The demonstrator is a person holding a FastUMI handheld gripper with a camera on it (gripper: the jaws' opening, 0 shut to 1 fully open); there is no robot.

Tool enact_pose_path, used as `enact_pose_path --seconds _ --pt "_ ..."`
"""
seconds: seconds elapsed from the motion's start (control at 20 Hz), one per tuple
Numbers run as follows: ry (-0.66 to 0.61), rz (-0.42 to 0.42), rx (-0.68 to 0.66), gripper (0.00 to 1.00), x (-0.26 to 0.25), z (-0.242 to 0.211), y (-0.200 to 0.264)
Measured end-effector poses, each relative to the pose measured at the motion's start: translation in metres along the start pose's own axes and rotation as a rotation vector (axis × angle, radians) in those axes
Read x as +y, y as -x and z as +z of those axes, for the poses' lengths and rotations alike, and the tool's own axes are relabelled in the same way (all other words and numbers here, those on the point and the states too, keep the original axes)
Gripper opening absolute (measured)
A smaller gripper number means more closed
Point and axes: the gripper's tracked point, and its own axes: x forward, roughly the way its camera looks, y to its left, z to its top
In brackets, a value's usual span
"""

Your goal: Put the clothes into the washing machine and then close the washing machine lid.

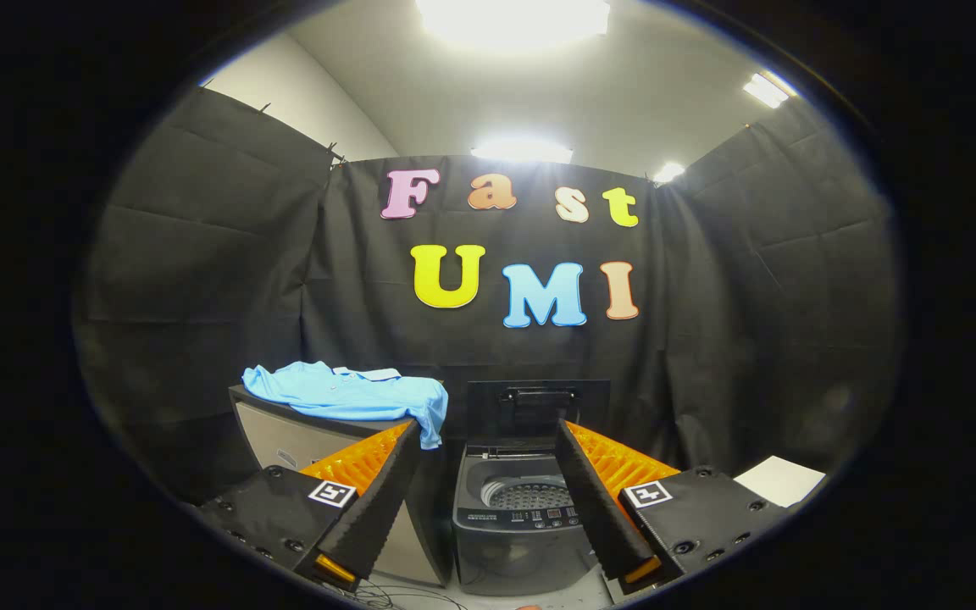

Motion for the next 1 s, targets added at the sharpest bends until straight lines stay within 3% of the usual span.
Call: enact_pose_path --seconds 1.0 --pt "-0.037 0.214 -0.027 0.99 0.067 0.053 -0.108"
